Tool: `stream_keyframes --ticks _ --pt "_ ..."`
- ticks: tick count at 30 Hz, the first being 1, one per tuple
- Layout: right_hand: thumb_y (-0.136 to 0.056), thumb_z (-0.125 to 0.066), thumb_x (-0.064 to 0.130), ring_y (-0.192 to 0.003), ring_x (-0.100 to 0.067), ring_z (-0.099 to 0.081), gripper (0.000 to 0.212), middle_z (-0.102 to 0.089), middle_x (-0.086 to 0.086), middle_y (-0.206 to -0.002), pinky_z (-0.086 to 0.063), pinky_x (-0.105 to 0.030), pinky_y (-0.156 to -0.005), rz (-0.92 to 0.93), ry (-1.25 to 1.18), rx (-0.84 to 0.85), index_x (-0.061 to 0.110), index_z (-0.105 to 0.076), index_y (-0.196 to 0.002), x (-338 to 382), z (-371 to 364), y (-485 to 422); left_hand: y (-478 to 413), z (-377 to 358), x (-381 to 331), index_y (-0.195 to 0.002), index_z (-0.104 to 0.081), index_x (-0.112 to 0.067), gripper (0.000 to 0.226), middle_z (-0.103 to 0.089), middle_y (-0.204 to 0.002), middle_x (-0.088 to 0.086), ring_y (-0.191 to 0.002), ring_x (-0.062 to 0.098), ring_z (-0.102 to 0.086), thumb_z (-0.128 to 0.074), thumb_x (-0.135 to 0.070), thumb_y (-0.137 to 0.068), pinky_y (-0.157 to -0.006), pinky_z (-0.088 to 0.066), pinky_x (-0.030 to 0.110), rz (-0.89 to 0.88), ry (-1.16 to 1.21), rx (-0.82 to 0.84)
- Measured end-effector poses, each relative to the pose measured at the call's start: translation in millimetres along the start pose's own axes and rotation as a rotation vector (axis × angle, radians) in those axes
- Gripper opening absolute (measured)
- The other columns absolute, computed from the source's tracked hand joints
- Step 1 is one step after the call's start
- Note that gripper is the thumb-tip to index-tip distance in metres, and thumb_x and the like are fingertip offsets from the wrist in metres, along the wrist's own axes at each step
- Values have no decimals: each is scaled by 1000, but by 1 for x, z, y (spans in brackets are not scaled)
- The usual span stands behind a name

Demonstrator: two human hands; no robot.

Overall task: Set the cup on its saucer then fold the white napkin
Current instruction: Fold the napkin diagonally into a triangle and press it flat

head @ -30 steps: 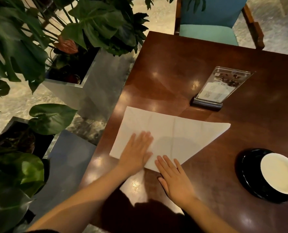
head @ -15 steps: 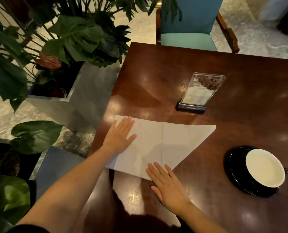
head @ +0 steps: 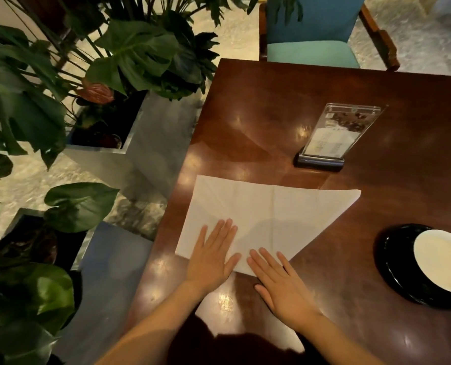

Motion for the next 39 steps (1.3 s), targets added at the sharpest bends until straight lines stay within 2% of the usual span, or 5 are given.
stream_keyframes --ticks 11,19,22,27,39 --pt "-99 -18 47 -142 -15 -18 57 -28 2 -153 -17 -39 -111 -76 15 79 18 -30 -145 1 -12 26 -36 11 56 -148 -5 -21 71 1 -155 -4 -143 13 6 -15 -62 -91 -115 4 38 35 -106 127" --pt "-98 -13 47 -134 -19 -39 62 -45 -2 -144 -15 -38 -109 -150 -3 41 12 -47 -135 21 -1 43 -63 30 97 -148 -1 -20 92 4 -157 1 -144 15 7 19 -71 -75 -115 8 38 -67 -175 228" --pt "-97 -24 41 -123 -18 -54 52 -58 -3 -133 -21 -35 -110 -144 -64 -91 14 -58 -126 14 25 31 -55 37 73 -148 -15 -15 78 -9 -156 3 -144 18 -6 -6 -62 -87 -115 2 35 -117 -95 234" --pt "-85 -38 26 -119 -26 -56 46 -60 -8 -130 -38 -45 -104 -209 15 -144 11 -58 -124 -35 51 -6 -3 44 -14 -109 -64 -11 40 -65 -113 9 -106 30 -59 -41 -36 -88 -92 -47 39 -22 102 -68" --pt "-55 -77 8 -73 -25 -59 40 -63 -5 -84 -51 -35 -74 82 228 -154 11 -66 -93 9 36 12 82 45 -34 -99 -67 -9 27 -63 -106 9 -97 26 -52 -71 -4 -72 -86 -36 34 89 -75 -323"
Point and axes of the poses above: each hand's wrist, its own y-axis away from the middle knuckle, its own z-axis out of the back of the hand, x = y × z, the point moved 10 cm from there along -y, towards the middle knuckle
